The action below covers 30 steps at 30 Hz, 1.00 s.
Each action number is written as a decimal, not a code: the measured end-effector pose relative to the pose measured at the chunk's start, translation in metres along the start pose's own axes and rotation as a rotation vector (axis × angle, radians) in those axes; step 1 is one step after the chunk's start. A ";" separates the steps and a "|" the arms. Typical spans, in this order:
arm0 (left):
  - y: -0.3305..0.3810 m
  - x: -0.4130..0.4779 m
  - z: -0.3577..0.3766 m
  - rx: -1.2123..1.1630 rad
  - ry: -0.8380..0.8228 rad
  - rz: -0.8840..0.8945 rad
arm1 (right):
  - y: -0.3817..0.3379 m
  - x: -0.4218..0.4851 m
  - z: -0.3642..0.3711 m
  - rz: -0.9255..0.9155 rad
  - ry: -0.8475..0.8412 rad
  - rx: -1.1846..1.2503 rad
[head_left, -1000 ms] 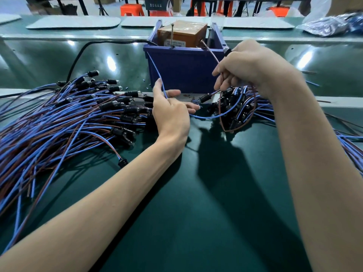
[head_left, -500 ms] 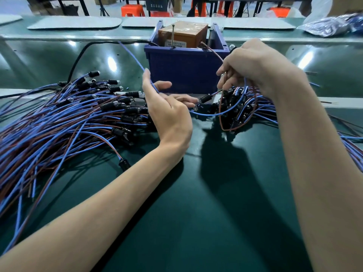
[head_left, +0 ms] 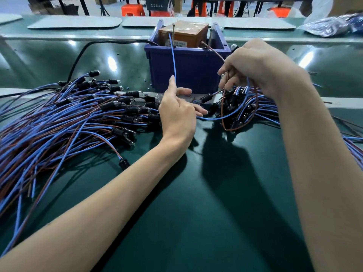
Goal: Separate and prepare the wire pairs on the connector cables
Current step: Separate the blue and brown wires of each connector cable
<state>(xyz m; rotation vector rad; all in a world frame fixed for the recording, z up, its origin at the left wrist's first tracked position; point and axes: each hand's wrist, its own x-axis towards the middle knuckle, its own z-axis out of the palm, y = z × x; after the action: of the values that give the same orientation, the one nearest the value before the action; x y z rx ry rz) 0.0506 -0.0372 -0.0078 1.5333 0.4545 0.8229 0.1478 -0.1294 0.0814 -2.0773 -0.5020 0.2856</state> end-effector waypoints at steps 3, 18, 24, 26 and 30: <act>0.000 -0.001 0.000 0.019 -0.022 -0.008 | -0.001 -0.001 -0.001 0.008 0.014 0.018; 0.002 -0.002 0.002 0.053 -0.103 -0.026 | 0.003 0.003 -0.007 0.088 0.209 0.090; 0.003 -0.003 0.003 0.056 -0.137 -0.034 | 0.003 0.000 -0.008 0.076 0.222 0.090; 0.003 -0.004 0.003 0.062 -0.150 -0.033 | 0.002 -0.001 -0.008 0.072 0.221 0.095; 0.002 -0.004 0.003 0.065 -0.161 -0.038 | 0.003 -0.001 -0.009 0.076 0.218 0.075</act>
<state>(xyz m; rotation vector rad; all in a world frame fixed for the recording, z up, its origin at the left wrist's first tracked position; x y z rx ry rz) 0.0500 -0.0421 -0.0067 1.6320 0.3934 0.6547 0.1513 -0.1378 0.0830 -2.0276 -0.2780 0.1179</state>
